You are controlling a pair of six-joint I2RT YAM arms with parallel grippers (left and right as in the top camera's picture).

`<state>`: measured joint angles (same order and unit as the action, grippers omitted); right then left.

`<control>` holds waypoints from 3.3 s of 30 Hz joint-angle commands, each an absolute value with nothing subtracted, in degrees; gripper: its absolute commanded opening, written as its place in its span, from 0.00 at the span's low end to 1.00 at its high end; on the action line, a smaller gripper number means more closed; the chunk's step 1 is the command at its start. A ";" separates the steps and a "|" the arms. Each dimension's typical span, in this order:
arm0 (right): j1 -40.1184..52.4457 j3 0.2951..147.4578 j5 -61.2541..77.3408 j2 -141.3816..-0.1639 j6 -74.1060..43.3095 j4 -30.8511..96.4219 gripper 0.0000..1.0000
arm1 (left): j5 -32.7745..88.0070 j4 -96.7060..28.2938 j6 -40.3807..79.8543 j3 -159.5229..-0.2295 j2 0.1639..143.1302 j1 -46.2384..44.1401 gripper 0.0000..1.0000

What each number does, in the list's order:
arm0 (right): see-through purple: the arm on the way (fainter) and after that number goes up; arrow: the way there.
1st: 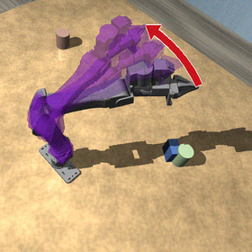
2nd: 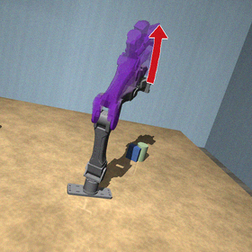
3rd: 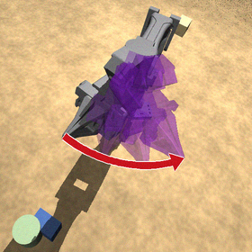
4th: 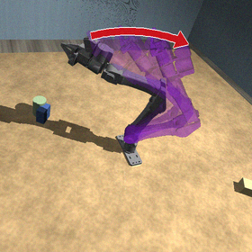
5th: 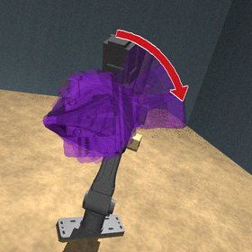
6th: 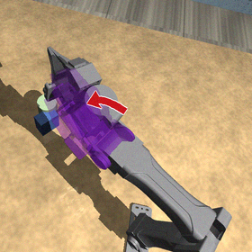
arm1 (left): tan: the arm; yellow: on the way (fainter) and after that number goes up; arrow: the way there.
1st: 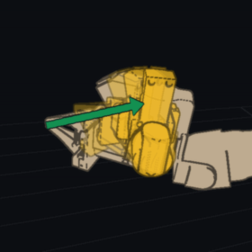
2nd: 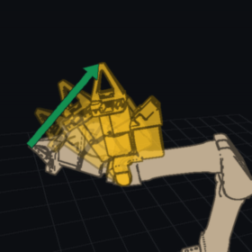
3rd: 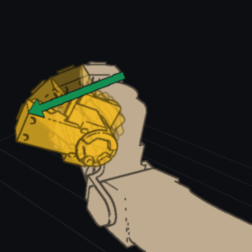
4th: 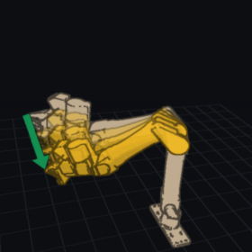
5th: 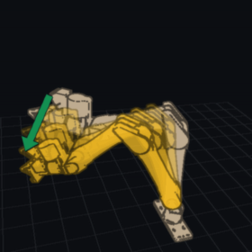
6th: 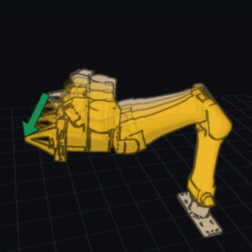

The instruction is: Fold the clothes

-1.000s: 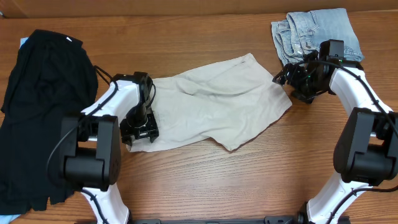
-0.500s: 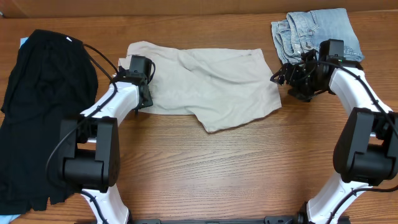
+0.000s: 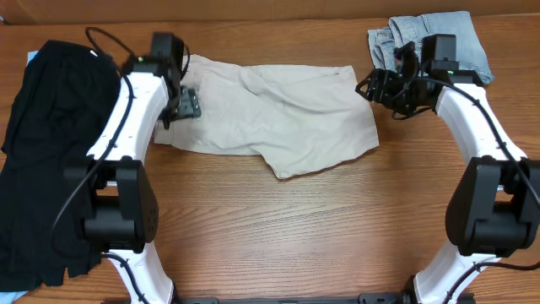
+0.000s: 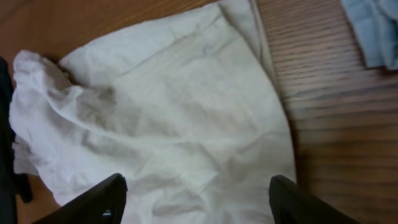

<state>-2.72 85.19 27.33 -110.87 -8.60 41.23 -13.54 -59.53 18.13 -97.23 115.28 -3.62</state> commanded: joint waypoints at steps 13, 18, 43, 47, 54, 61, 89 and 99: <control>-0.58 85.52 25.15 -110.61 -7.22 42.89 0.81 | 9.19 -49.34 0.36 -98.37 121.54 8.38 0.94; -0.58 85.52 25.10 -110.61 -7.20 43.40 0.81 | 11.73 -46.63 -1.76 -98.37 125.47 8.64 0.91; -0.58 85.52 26.30 -110.61 -7.49 43.66 0.79 | 9.13 -45.84 2.37 -98.45 134.47 8.32 0.04; 0.30 85.52 27.11 -110.72 -7.68 42.70 0.55 | 8.99 -49.21 2.37 -101.38 133.88 8.54 0.04; 3.57 85.52 27.09 -112.22 -9.67 41.45 0.04 | 5.32 -64.82 0.71 -117.38 131.68 8.56 0.04; 5.87 85.52 27.14 -117.80 -13.58 37.34 0.04 | 1.30 -81.34 -1.80 -137.40 130.58 6.57 0.04; 6.42 85.52 27.24 -122.93 -13.74 37.56 0.04 | 2.26 -82.41 10.66 -146.63 134.45 -24.77 0.06; 6.26 85.52 27.22 -122.93 -13.72 37.32 0.04 | 4.38 -79.44 16.99 -146.63 143.09 -27.42 0.68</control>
<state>6.13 85.17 26.81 -122.43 -13.50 37.52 2.13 -79.42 14.20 -146.63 140.84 -26.57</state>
